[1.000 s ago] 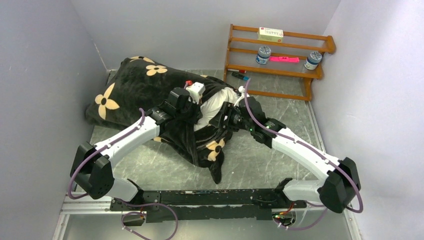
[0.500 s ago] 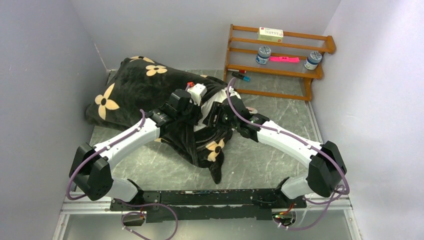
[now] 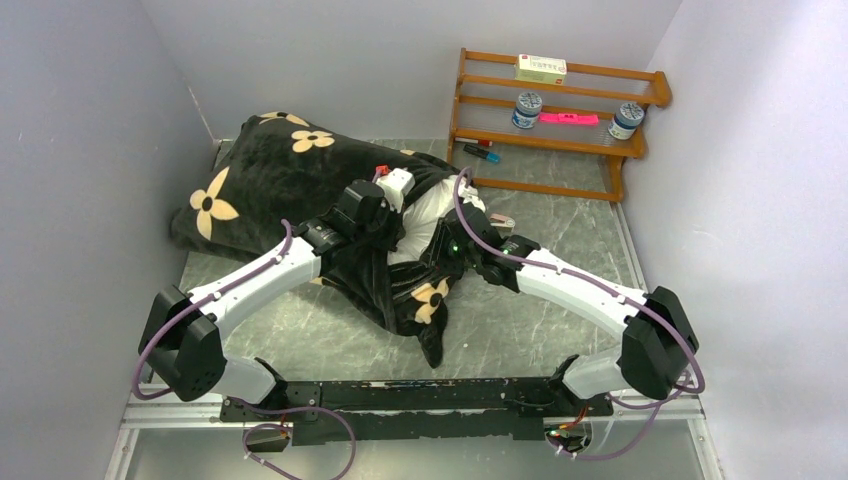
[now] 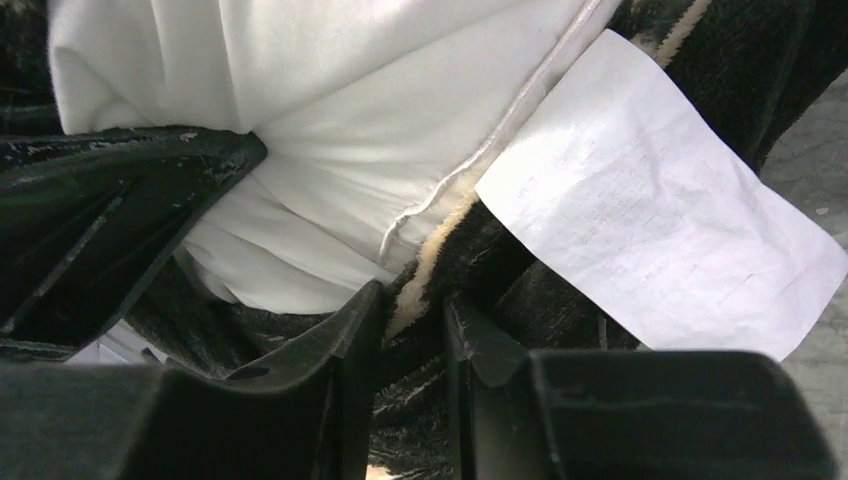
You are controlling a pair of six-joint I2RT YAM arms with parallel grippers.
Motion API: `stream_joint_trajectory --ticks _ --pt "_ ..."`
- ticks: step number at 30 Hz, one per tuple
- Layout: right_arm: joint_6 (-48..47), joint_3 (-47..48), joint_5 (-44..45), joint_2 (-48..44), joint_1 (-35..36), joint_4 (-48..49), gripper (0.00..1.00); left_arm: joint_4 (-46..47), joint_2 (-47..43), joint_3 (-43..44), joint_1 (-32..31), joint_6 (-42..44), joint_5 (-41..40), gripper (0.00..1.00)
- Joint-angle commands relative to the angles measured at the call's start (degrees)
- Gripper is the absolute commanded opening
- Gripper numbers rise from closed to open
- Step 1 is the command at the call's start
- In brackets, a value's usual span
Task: Remove the pillowcase from the pillow
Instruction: Remove the pillow from the pillowcase.
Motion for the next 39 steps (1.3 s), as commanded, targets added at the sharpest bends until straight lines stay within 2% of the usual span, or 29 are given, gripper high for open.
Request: stream_joint_trajectory --ticks 1,8,15,22,31,36,39 --pt "-1.40 -2.87 2.33 -1.10 -0.12 -6.80 0.25 -1.01 -2.02 -0.43 1.07 2.13 -6.35 0.05" --pt "-1.36 -6.76 1.94 -1.89 -0.06 -6.53 0.00 -1.09 -2.45 -0.53 1.05 2.03 -6.70 0.05" --pt "-2.52 -9.64 4.06 -3.20 -0.06 -9.86 0.00 -1.67 -2.78 -0.31 1.04 2.11 -8.33 0.05" --pt "-1.64 -17.12 5.44 -5.88 -0.26 -11.64 0.00 -1.98 -2.97 -0.16 1.45 1.76 -8.67 0.05" --pt "-3.15 -22.94 6.63 -3.97 -1.65 -10.60 0.00 -1.63 -3.97 -0.09 3.35 1.05 -6.73 0.05" --pt "-5.40 -24.38 4.19 -2.38 -2.10 -7.52 0.00 -1.70 -4.35 -0.08 3.59 1.51 -7.27 0.05" --pt "-8.37 -22.90 2.11 -5.46 -2.00 -5.68 0.00 -0.67 -4.78 -0.80 3.63 1.76 -6.21 0.05"
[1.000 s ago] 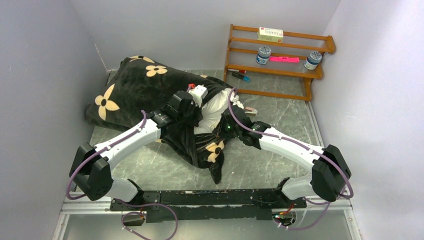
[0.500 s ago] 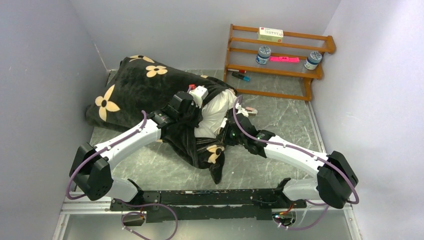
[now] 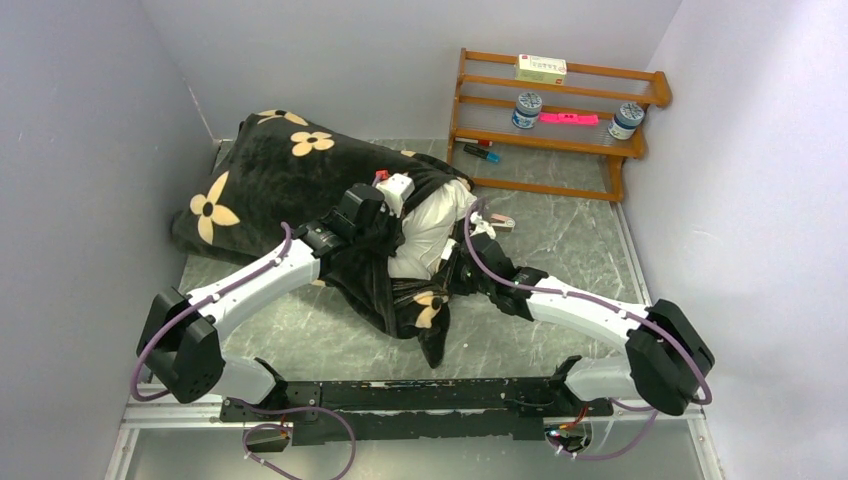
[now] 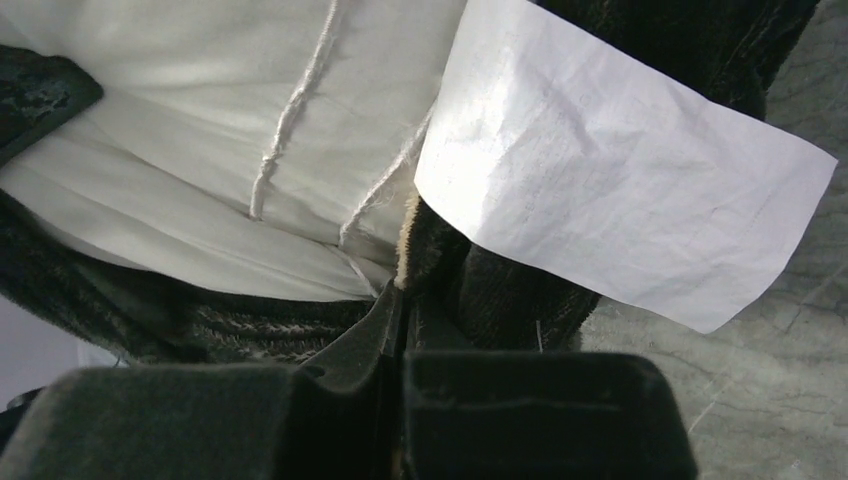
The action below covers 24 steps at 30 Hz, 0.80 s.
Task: Remove the pillowcase from the pillow
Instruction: Remove the pillow from the pillowcase.
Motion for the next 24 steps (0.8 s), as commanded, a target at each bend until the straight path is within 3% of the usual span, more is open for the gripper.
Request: stream_joint_trajectory --ticks 1,6,7,11,15,16,19,24 --pt "-10.21 -3.57 2.19 -1.47 -1.63 -18.99 0.00 1.58 -4.24 -0.24 3.80 2.94 -6.12 0.05" --pt "-20.18 -0.24 -5.92 -8.65 -1.53 -10.95 0.00 3.03 -3.20 -0.49 3.65 3.14 -0.50 0.05" --pt "-23.74 0.36 -7.16 -9.91 -1.56 -9.66 0.05 2.95 -3.01 -0.40 3.61 3.13 -0.08 0.05" --pt "-38.50 2.96 -12.10 -13.91 -1.58 -7.46 0.31 3.55 -3.33 -0.74 3.26 3.81 0.10 0.05" --pt "-49.70 7.34 -15.01 -14.68 -1.53 -8.57 0.73 3.44 -3.04 -0.58 2.99 4.26 0.64 0.05" --pt "-52.13 8.33 -17.01 -14.35 -1.58 -8.71 0.77 3.30 -2.95 -0.54 2.91 4.35 0.65 0.05" --pt "-62.46 10.36 -24.59 -12.92 -1.50 -9.60 0.82 3.24 -2.84 -0.55 2.83 4.57 0.38 0.05" --pt "-71.50 16.21 -28.92 -8.93 -1.49 -13.32 0.85 2.85 -2.97 -0.38 2.73 5.19 -0.49 0.05"
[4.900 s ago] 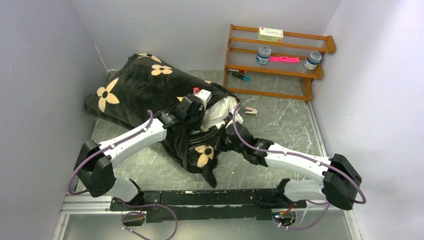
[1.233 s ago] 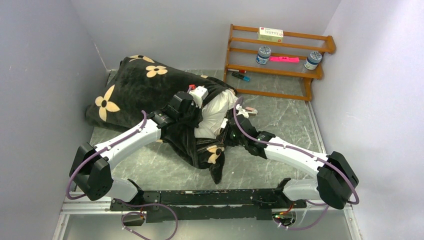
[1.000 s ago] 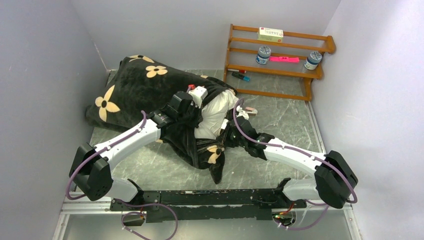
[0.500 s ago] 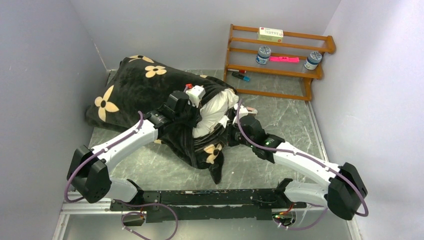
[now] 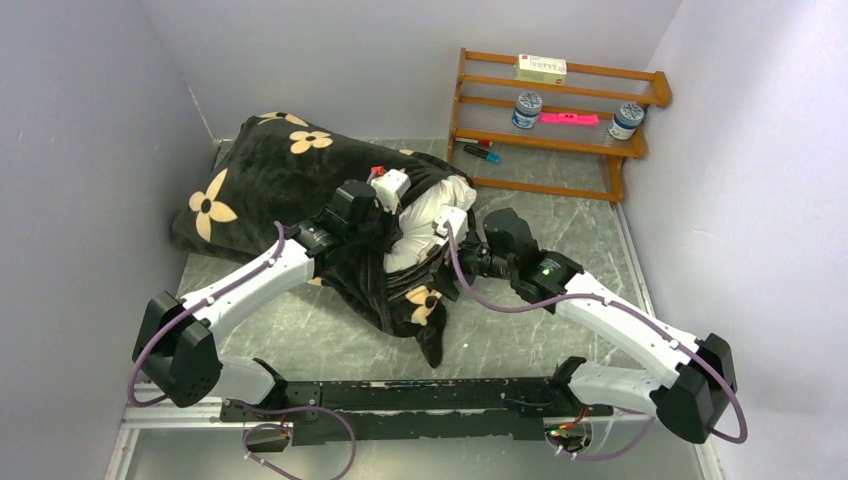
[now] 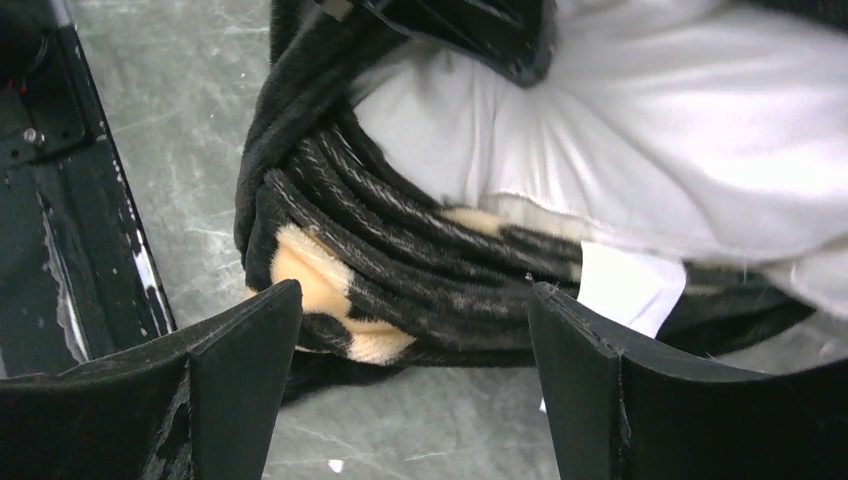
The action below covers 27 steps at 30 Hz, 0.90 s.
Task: Remove the pillowcase from the pillow
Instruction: Remove the pillow from the pillowcase.
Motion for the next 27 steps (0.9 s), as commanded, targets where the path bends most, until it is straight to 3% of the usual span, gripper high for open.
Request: stream_joint_trajectory --ticks 1,10,20,27 --pt "-14.49 6.24 -7.75 3.29 -0.03 -3.18 0.85 0.43 -1.47 0.59 0.89 2.76 -3.59 0.05" --pt "-24.51 12.16 -16.08 13.31 0.01 -8.53 0.74 -0.37 -1.12 1.02 0.49 3.45 -3.59 0.05" --pt "-26.51 15.43 -20.66 18.79 0.11 -10.10 0.69 -0.67 -0.42 1.15 0.19 3.62 -3.59 0.05" --pt "-26.47 12.52 -19.96 19.52 1.44 -10.42 0.66 -0.75 -0.12 1.21 0.14 3.79 -3.59 0.05"
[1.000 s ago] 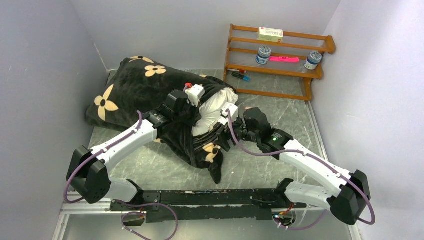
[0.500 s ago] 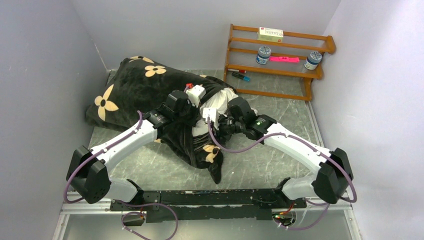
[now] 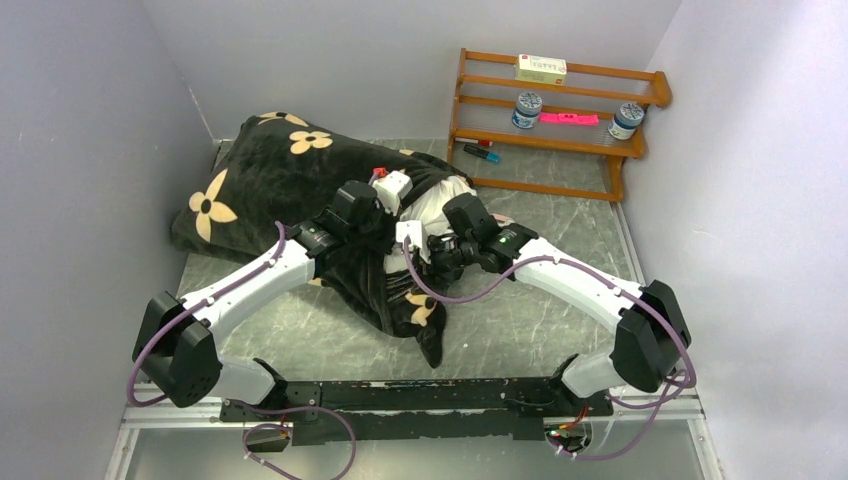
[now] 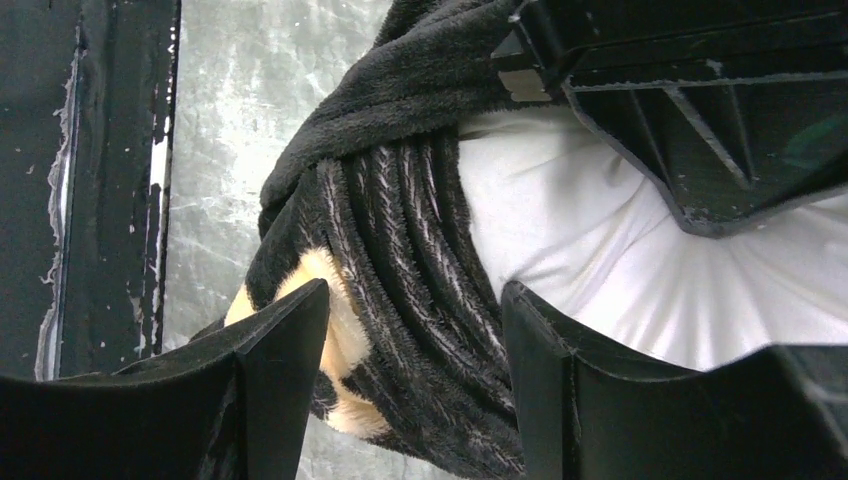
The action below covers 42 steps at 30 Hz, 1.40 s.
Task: Remove the pillowcase from the pillow
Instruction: Remove the pillow from the pillowcase.
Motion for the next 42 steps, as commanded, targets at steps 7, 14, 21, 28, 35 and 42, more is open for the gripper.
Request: stream_joint_trajectory --ticks 7,14,21,28,35,42 --pt "-0.70 -3.70 -1.26 0.42 2.09 -2.86 0.55 -0.42 -0.34 1.32 0.57 2.02 -3.22 0.05" --pt "3.19 -8.20 -3.39 -0.48 3.60 -4.79 0.25 -0.74 -0.95 2.02 0.75 0.72 -3.22 0.05" --pt "9.82 -14.97 -0.50 -7.40 8.21 -2.12 0.08 -2.38 0.78 7.18 3.06 -2.70 -2.25 0.05" --pt "14.25 -19.47 2.16 -13.23 9.92 2.30 0.03 -4.42 2.94 13.92 4.14 -3.05 0.45 0.05" --pt "13.65 -22.29 4.39 -13.18 10.16 4.44 0.00 -6.71 1.51 18.12 7.08 -2.82 -2.20 0.05" --pt "11.58 -21.70 7.12 -9.54 11.97 5.84 0.00 -8.57 5.15 24.87 8.49 -5.96 -0.65 0.05"
